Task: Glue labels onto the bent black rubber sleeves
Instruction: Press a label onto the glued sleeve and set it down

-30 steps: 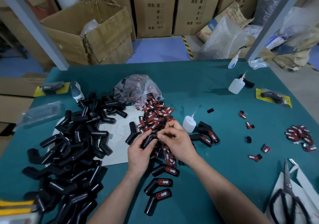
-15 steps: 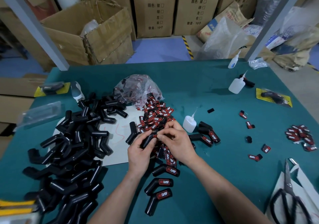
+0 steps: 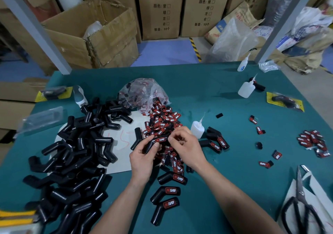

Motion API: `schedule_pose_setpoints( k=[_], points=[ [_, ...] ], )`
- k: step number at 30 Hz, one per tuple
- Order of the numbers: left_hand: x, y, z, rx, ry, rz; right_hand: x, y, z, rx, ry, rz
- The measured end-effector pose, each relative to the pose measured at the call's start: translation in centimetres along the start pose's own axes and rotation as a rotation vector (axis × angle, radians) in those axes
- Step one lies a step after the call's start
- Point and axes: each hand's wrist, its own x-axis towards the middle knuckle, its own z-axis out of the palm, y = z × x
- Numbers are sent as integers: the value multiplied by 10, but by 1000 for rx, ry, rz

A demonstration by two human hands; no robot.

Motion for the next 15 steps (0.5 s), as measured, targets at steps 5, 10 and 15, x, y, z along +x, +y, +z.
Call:
schedule_pose_setpoints(
  k=[5, 10, 15],
  points=[
    [-1, -1, -1, -34, -15, -8, 1, 6, 4, 72, -46, 94],
    [-2, 2, 0, 70, -45, 66, 3, 7, 4, 162, -110, 120],
    [-2, 2, -1, 123, -49, 111, 4, 10, 6, 241, -121, 136]
  ],
)
